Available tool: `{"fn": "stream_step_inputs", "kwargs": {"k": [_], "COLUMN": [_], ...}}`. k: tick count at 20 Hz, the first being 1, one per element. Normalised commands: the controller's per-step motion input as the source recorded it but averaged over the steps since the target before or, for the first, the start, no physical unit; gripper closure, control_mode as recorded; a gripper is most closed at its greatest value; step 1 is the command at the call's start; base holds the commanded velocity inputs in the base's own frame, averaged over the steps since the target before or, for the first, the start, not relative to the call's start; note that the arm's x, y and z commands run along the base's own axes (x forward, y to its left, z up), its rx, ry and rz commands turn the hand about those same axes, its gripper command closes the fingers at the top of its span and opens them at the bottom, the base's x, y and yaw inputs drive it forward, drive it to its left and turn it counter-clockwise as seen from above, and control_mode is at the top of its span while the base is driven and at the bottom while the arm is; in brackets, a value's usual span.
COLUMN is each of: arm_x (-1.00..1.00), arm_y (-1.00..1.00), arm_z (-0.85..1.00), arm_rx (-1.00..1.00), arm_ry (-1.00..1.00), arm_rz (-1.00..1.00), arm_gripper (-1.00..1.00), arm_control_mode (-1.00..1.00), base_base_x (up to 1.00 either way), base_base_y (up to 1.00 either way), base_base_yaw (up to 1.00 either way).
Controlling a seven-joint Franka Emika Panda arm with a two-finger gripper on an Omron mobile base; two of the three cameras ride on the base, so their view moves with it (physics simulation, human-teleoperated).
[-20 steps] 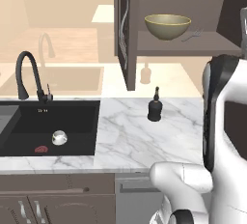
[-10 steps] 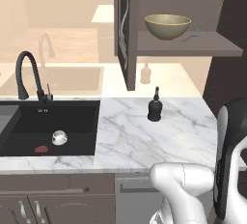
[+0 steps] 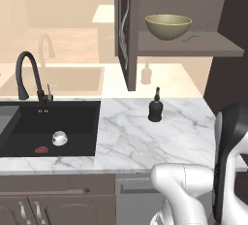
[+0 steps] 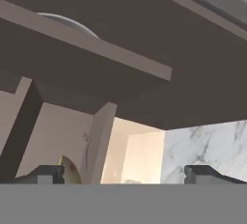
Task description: Pick the mug and place it in the sink. Pick the bowl and place it in the open cabinet and then close the cabinet.
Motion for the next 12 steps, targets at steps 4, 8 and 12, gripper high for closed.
{"fn": "stream_step_inputs", "kwargs": {"k": [4,8,12], "arm_x": [-0.11,-0.13,-0.13], "arm_y": [-0.15,-0.2,-0.27], "arm_z": [0.0,0.0,0.0], "arm_rx": [0.0,0.0,0.0], "arm_ry": [0.0,0.0,0.0], "arm_rz": [-0.12,-0.11,-0.08], "arm_gripper": [-1.0,-1.0,-1.0], "arm_control_mode": [-1.0,-1.0,-1.0], "base_base_x": [0.0,0.0,0.0], "base_base_y": [0.0,0.0,0.0], "base_base_yaw": [0.0,0.0,0.0]}}
